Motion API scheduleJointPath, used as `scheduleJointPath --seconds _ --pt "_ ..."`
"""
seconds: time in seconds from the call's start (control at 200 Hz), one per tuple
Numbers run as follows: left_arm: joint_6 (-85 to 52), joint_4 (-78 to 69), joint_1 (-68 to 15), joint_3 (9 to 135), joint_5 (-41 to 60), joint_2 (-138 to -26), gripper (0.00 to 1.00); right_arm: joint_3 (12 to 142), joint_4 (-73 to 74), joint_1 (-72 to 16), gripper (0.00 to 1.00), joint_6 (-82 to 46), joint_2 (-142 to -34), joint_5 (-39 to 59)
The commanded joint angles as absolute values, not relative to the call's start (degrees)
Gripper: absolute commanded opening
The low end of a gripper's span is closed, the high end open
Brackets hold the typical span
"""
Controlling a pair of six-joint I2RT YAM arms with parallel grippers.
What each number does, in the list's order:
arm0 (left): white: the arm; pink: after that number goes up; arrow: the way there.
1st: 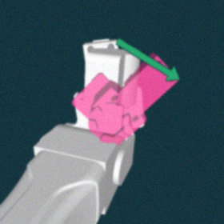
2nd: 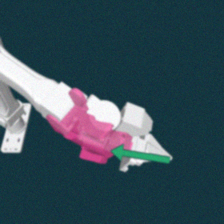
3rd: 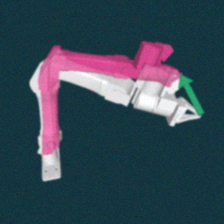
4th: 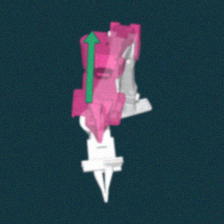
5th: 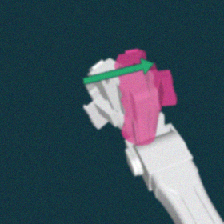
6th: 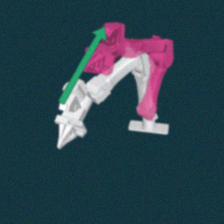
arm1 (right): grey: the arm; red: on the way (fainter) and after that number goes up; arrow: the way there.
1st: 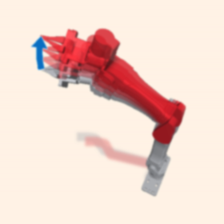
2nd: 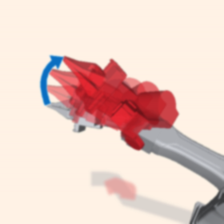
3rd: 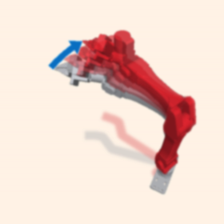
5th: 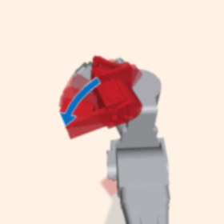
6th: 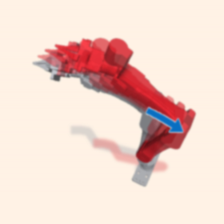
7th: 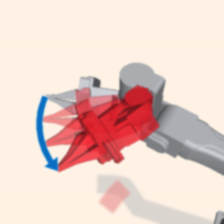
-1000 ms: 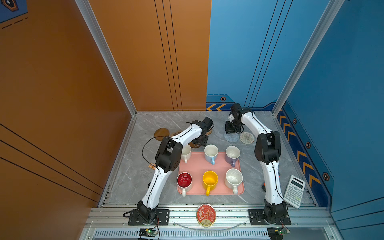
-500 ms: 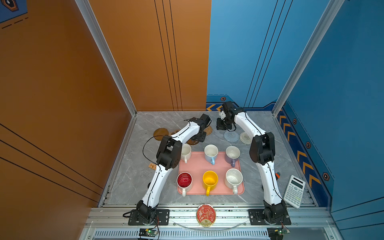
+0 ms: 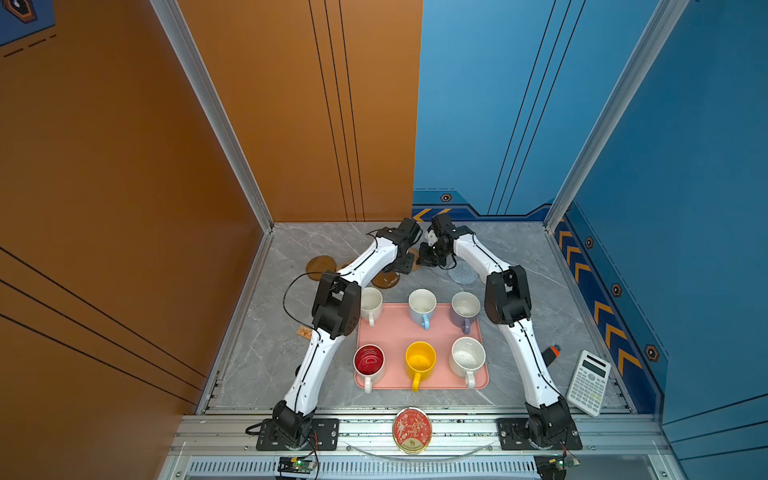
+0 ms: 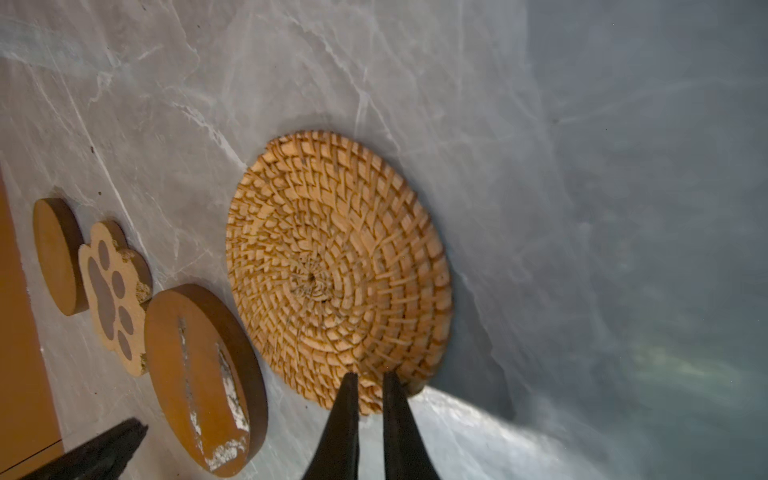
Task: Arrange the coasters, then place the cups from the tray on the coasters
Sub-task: 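Move the right gripper onto the woven rattan coaster while the left gripper lifts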
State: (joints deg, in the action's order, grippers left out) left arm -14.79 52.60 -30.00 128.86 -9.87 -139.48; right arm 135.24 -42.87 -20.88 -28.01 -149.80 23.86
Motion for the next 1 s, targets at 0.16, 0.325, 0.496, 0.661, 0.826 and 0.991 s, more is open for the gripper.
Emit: scheduleJointPath --seconds 0.16,0.325,0.496,0.661,0.826,0.991 --pt "-15.1 54.0 -29.0 128.1 -8.4 -130.8 0.49 137.2 -36.6 -22.4 0.11 -32.4 -152.2 26.8" --pt "-15.2 54.0 -28.8 125.1 -8.9 -128.0 0.49 137.7 -34.8 -22.8 0.11 -33.3 -152.6 26.6" --pt "-15.7 53.8 -28.3 122.1 -9.1 -126.3 0.48 139.1 -35.4 -22.8 0.11 -34.5 -154.5 26.0" --pt "-16.0 53.6 -27.9 119.6 -8.6 -125.5 0.48 139.0 -43.2 -22.0 0.03 -33.3 -154.6 22.0" --pt "-15.8 53.4 -27.6 117.7 -8.3 -124.6 0.48 135.4 -49.1 -21.7 0.0 -29.8 -151.4 16.2" --pt "-15.9 52.8 -26.7 114.4 -8.5 -123.1 0.48 129.3 -49.5 -21.5 0.0 -28.0 -146.9 13.9"
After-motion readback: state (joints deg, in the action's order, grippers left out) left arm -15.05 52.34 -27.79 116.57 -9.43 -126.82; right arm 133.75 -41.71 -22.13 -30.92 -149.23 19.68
